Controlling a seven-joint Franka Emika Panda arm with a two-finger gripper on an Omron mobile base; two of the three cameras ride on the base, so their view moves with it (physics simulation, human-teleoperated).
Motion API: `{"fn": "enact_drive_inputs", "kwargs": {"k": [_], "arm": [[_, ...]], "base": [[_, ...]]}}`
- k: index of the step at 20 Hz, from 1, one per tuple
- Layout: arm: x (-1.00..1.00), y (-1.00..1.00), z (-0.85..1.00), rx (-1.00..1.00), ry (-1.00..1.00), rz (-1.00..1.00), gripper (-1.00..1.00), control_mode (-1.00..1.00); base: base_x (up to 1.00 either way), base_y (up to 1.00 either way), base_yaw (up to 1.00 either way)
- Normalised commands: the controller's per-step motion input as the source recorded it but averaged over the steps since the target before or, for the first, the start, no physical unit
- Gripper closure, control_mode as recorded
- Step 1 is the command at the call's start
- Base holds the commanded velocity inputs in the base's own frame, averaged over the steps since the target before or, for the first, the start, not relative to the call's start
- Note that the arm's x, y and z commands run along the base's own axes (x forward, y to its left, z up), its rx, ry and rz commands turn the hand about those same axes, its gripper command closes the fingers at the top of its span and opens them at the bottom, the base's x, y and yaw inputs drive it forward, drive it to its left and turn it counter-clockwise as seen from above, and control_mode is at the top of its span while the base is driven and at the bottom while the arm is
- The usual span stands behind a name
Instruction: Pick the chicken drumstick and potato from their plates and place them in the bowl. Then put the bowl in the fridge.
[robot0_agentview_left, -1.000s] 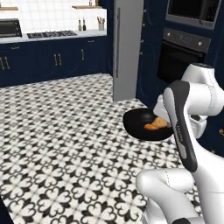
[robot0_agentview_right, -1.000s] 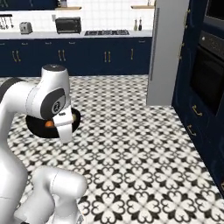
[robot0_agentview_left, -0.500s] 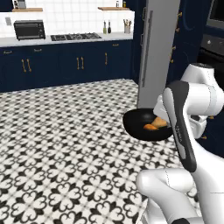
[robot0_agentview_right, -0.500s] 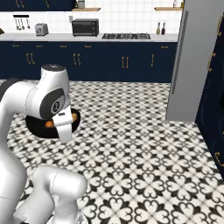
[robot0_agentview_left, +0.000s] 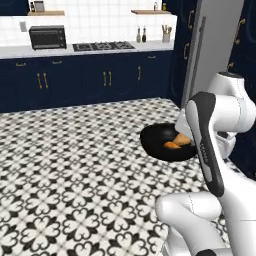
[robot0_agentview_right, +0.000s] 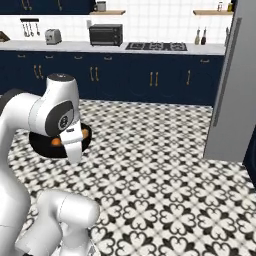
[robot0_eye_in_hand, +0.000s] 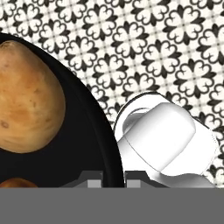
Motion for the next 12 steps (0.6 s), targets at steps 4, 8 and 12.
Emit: {"fn": "enact_drive_inputs", "kwargs": {"k": [4, 8, 12], "arm": [[0.00, 0.00, 0.00, 0.00, 0.00, 0.00, 1.00, 1.00], [0.00, 0.00, 0.00, 0.00, 0.00, 0.00, 1.00, 1.00], [0.00, 0.00, 0.00, 0.00, 0.00, 0.00, 1.00, 1.00]], "base": [[1.00, 0.00, 0.12], [1.00, 0.00, 0.06], [1.00, 0.00, 0.04]]}}
